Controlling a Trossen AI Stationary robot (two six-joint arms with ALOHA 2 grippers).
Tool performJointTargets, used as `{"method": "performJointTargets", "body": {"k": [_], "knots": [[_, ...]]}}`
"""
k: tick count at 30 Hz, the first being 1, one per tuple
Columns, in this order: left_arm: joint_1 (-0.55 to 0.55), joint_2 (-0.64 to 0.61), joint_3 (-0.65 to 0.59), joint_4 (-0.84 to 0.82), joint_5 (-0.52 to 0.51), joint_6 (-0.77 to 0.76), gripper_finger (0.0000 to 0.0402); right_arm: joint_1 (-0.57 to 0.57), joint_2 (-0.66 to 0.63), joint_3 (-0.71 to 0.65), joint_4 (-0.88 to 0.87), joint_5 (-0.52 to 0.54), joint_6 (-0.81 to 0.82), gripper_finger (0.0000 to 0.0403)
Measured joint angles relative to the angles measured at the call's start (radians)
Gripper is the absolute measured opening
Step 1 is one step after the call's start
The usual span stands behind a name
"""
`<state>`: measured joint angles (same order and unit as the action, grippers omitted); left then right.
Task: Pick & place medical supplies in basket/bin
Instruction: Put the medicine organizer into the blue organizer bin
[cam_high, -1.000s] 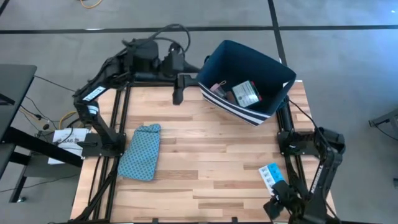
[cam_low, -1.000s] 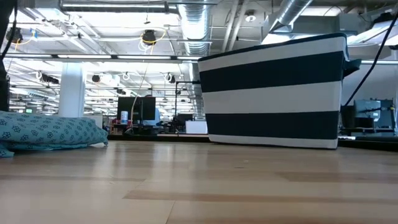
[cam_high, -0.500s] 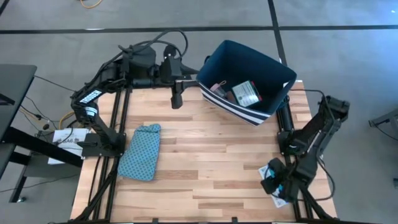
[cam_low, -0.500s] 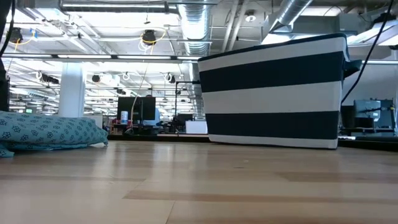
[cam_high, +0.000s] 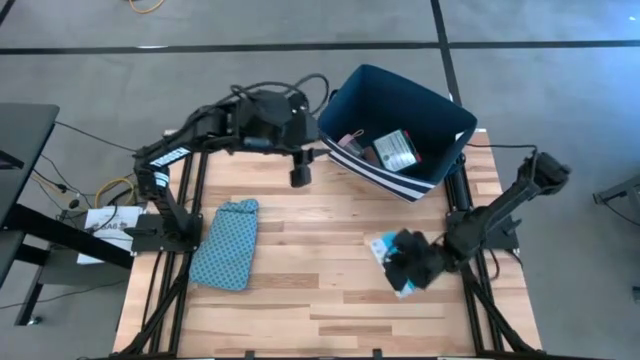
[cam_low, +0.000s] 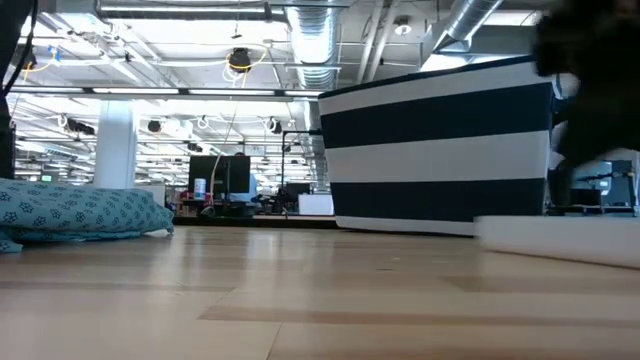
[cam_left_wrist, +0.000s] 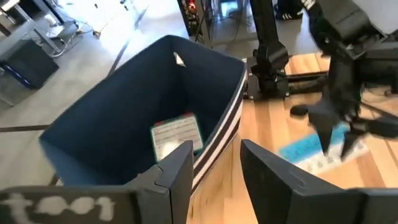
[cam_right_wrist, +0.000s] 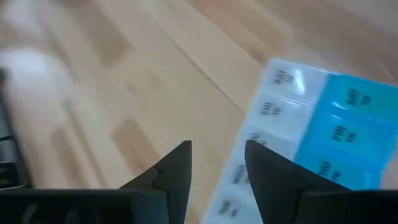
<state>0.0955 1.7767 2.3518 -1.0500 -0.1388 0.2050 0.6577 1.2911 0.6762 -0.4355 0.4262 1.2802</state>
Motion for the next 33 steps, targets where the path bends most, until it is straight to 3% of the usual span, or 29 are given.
{"method": "performJointTargets", "body": {"k": [4,8,17,20,24,28,33], "knots": [[-0.024,0.043,-0.001,-0.063,0.021,-0.010,0.0125,-0.085,-0.062,0.003,0.119,-0.054,-0.192,0.0143],[-0.075,0.101,-0.001,-0.170,0.032,-0.009,0.0117,-0.090,-0.140,0.003,0.061,-0.065,-0.231,0.0142],[-0.202,0.173,-0.002,-0.273,-0.254,-0.027,0.0043,0.067,-0.298,0.001,-0.348,-0.055,0.060,0.0159],[-0.228,0.147,-0.001,-0.368,-0.327,-0.131,0.0010,0.147,-0.329,0.001,-0.372,-0.009,0.127,0.0168],[-0.288,0.110,-0.015,-0.444,-0.450,-0.281,0.0006,0.232,-0.349,0.000,-0.381,0.047,0.143,0.0182],[-0.371,0.100,-0.160,-0.414,-0.557,-0.379,0.0001,0.281,-0.366,-0.055,-0.393,0.049,0.214,0.0196],[-0.442,0.055,-0.493,-0.183,-0.688,-0.440,0.0001,0.339,-0.410,-0.175,-0.358,0.047,0.347,0.0203]]}}
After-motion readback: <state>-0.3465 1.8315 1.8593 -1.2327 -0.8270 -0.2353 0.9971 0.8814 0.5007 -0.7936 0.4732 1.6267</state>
